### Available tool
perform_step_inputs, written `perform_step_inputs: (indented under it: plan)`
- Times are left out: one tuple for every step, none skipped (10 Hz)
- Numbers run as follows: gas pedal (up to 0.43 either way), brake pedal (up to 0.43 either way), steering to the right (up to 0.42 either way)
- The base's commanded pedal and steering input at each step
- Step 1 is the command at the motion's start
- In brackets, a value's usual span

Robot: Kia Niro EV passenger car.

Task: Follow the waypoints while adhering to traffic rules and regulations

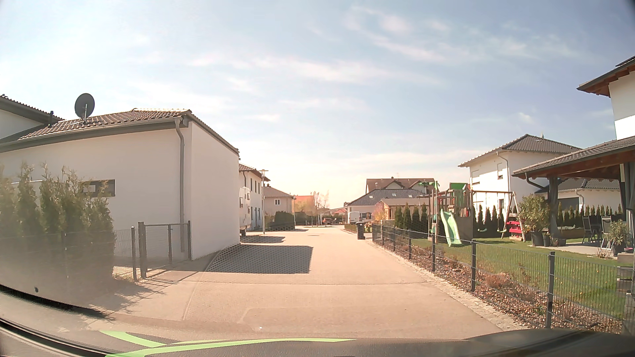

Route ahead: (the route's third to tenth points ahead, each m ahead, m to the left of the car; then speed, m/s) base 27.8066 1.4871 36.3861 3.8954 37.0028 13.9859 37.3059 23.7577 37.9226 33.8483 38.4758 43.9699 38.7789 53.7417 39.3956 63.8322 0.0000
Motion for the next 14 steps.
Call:
perform_step_inputs:
  plan:
    - [0.000,0.360,0.000]
    - [0.000,0.360,0.000]
    - [0.000,0.360,0.000]
    - [0.000,0.360,0.000]
    - [0.000,0.360,0.000]
    - [0.000,0.360,0.000]
    - [0.000,0.360,0.000]
    - [0.000,0.354,0.000]
    - [0.000,0.354,0.000]
    - [0.000,0.354,0.000]
    - [0.000,0.360,0.000]
    - [0.000,0.360,0.000]
    - [0.000,0.360,0.000]
    - [0.000,0.360,0.000]
